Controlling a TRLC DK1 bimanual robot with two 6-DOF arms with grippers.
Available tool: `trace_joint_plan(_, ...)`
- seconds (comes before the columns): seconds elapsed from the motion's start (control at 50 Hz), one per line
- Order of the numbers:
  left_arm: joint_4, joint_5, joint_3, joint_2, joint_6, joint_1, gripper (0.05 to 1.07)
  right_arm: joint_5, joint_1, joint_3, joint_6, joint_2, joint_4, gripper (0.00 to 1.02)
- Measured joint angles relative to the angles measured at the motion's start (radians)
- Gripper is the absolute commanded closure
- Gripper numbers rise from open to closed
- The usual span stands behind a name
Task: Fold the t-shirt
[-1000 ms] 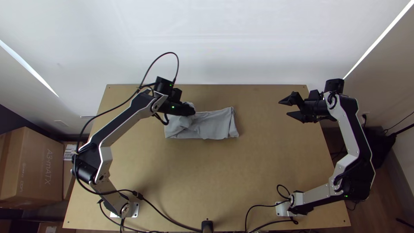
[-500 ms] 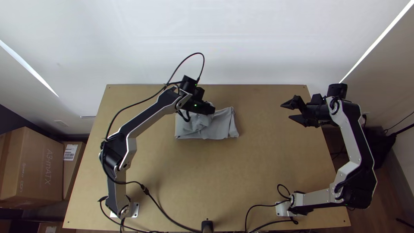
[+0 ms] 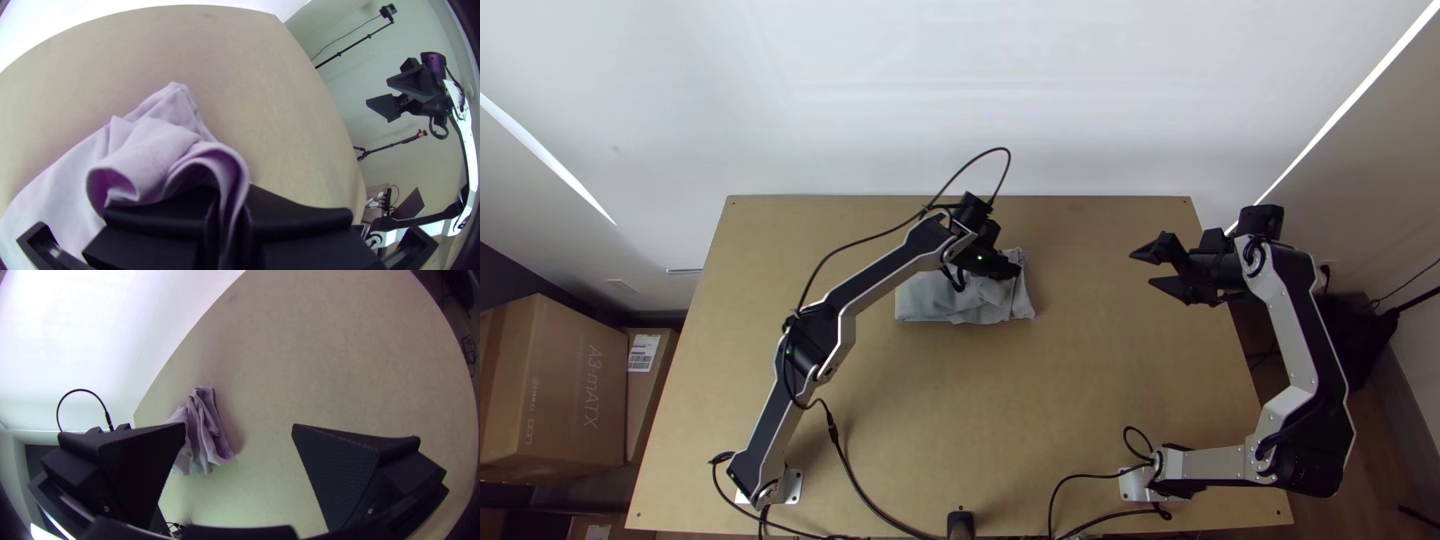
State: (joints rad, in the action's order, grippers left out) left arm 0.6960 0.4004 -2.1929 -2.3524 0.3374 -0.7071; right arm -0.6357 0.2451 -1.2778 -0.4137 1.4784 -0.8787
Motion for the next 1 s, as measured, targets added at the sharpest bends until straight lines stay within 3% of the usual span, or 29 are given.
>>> trace_joint_plan(0.02, -0.007, -0.002, -0.005, -0.006, 0.003, -0.006, 0.1, 0.0, -0.002, 0.012, 0.0, -0.002, 0.009, 0.04)
trace_joint_plan(0.2, -0.061, -0.023, -0.015, -0.02, -0.045, -0.089, 0.1, 0.058, -0.064, 0.124, -0.002, -0.006, 0.097, 0.04)
trace_joint_plan(0.42, -0.08, -0.08, -0.021, 0.047, -0.097, -0.133, 0.1, 0.079, -0.185, 0.158, -0.026, 0.045, 0.203, 0.04)
trace_joint_plan(0.64, -0.096, -0.167, -0.021, 0.271, -0.104, -0.014, 0.1, 0.098, -0.296, 0.137, -0.052, 0.114, 0.242, 0.04)
trace_joint_plan(0.82, -0.089, -0.208, 0.003, 0.453, -0.109, 0.111, 0.1, 0.093, -0.408, 0.045, -0.146, 0.125, 0.217, 0.04)
trace_joint_plan(1.0, -0.076, -0.266, 0.11, 0.595, -0.138, 0.209, 0.1, 0.086, -0.555, -0.044, -0.188, 0.185, 0.168, 0.04)
